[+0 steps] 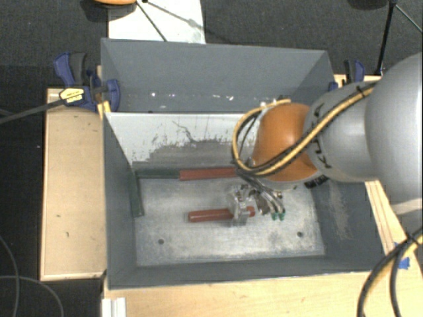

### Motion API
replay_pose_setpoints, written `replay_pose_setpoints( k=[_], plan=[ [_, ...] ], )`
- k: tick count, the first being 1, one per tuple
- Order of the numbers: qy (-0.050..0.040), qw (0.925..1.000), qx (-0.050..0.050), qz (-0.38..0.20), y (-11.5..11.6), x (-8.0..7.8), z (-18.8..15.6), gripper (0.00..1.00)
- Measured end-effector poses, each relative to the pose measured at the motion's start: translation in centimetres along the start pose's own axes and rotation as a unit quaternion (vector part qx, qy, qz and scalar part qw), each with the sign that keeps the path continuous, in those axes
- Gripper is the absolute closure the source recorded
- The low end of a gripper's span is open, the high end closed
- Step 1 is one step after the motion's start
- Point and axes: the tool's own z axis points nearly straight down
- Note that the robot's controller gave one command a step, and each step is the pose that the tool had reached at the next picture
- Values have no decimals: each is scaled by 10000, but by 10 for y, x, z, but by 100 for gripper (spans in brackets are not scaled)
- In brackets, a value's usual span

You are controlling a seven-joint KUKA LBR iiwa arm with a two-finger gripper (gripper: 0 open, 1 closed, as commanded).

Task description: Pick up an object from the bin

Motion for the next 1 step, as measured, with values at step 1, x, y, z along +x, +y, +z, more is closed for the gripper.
replay_pose_setpoints(
  k=[1],
  plan=[
    [49,10000,0,56,5,-1,-39,100]
  ],
)
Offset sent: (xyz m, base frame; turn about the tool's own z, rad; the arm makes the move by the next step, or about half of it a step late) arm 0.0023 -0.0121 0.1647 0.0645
